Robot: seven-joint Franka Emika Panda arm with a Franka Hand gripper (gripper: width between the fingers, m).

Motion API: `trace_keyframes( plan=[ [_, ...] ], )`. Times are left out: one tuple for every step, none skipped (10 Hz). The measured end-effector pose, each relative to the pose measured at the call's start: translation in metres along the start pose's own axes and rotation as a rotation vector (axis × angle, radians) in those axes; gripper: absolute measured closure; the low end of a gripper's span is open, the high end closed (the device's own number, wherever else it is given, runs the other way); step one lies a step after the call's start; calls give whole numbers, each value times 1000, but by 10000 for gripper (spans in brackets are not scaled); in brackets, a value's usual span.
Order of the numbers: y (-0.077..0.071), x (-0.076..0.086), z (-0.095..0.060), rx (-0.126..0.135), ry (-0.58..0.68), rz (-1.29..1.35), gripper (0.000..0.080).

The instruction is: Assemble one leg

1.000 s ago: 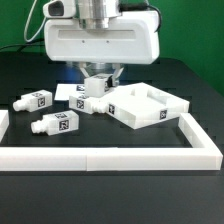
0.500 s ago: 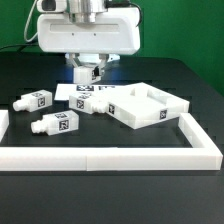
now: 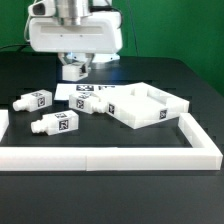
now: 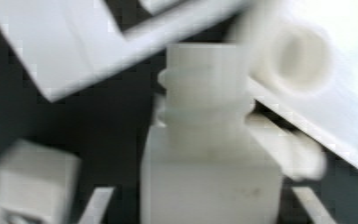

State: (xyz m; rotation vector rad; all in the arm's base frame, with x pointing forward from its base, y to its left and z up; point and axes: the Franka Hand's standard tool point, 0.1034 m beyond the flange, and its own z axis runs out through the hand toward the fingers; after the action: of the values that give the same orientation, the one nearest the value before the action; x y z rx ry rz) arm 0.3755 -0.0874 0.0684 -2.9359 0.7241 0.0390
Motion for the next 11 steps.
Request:
trace_keyframes(
  plan=[
    [2, 0, 0, 0, 1, 17, 515],
    [1, 0, 0, 0, 0, 13, 515],
    [1, 0, 1, 0, -1, 12, 515],
    [2, -1, 2, -1, -3, 12, 515],
    [9, -7, 9, -8, -6, 13, 515],
    [20, -19, 21, -22, -21, 30, 515],
    [25, -25, 35, -56, -4, 16, 515],
    [26, -27, 44, -72, -5, 8, 515],
    [31, -29, 52, -88, -2, 6, 515],
    [33, -31, 57, -97, -4, 4, 515],
    [34, -32, 60, -102, -5, 4, 515]
  ],
)
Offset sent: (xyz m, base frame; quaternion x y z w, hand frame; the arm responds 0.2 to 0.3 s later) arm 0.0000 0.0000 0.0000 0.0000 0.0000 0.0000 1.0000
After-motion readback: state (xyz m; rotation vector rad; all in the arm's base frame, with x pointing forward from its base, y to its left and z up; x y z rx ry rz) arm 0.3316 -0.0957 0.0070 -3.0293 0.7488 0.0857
